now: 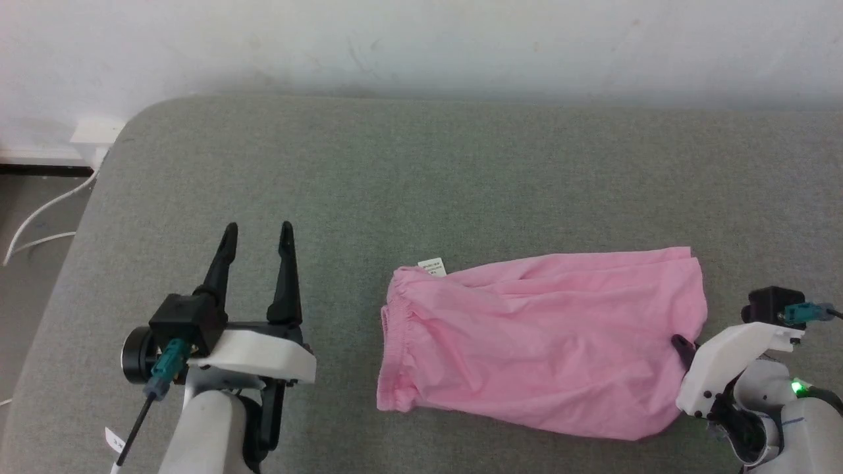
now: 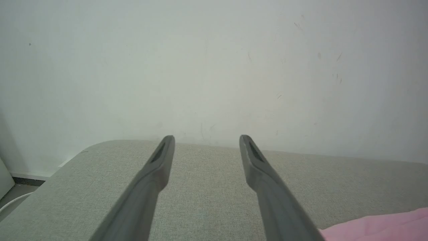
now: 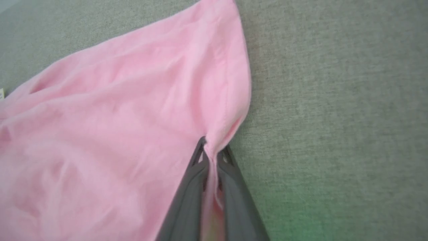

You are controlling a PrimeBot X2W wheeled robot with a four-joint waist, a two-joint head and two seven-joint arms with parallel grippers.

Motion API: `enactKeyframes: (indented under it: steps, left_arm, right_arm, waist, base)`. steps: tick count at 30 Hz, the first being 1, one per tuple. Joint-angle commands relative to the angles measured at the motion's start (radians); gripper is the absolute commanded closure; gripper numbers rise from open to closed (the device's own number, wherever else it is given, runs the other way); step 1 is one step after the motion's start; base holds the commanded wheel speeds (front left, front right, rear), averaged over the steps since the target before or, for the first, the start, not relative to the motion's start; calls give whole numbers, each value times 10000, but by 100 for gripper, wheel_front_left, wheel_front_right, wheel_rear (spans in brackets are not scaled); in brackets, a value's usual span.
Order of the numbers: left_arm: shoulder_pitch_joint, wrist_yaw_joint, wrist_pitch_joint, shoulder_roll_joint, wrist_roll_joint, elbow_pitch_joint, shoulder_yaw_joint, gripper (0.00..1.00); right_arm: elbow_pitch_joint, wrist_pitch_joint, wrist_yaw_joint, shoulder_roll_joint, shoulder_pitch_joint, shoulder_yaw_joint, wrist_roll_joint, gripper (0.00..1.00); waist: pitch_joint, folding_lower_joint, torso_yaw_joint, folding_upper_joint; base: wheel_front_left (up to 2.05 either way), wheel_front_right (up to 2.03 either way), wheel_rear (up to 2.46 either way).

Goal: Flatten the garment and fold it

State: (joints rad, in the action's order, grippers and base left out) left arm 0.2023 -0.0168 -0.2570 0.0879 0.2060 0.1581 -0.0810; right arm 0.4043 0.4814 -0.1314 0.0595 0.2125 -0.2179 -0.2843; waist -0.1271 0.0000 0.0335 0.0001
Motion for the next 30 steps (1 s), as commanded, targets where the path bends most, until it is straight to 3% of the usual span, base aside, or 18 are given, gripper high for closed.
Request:
enactKeyframes:
  steps: [1,11,16,24,27,30]
  left_arm:
    - [-133,103,-47,-76,-154,54,94,0]
    - [-170,397,-47,-273,-308,237,309,0]
    - [-317,476,-47,-316,-348,354,438,0]
    - [-376,577,-47,-354,-383,419,480,0]
    - [-355,586,-47,-362,-389,454,487,0]
    - [-324,584,-47,-367,-382,477,475,0]
  right_arm:
    - [21,-92,7,-93,-59,-55,80,100]
    - [-1073,-344,7,-72,-716,-2156,2004,100]
    - [-2172,-202,7,-83,-1129,-2131,2593,100]
    - [-5706,619,7,-72,-1901,486,2245,100]
    - [-6721,1222,7,372,-1811,2092,2214,100]
    - [-6942,1685,7,861,-1288,3719,2016,100]
  waist:
    - [4,0,1,-1]
    - [73,0,145,-1]
    - [189,0,85,-1]
    - [317,0,135,-1]
    - [320,0,151,-1]
    - [297,0,191,-1]
  base:
    - [0,0,0]
    - [0,0,0]
    - [0,0,0]
    - [0,0,0]
    - [0,0,0]
    - [0,0,0]
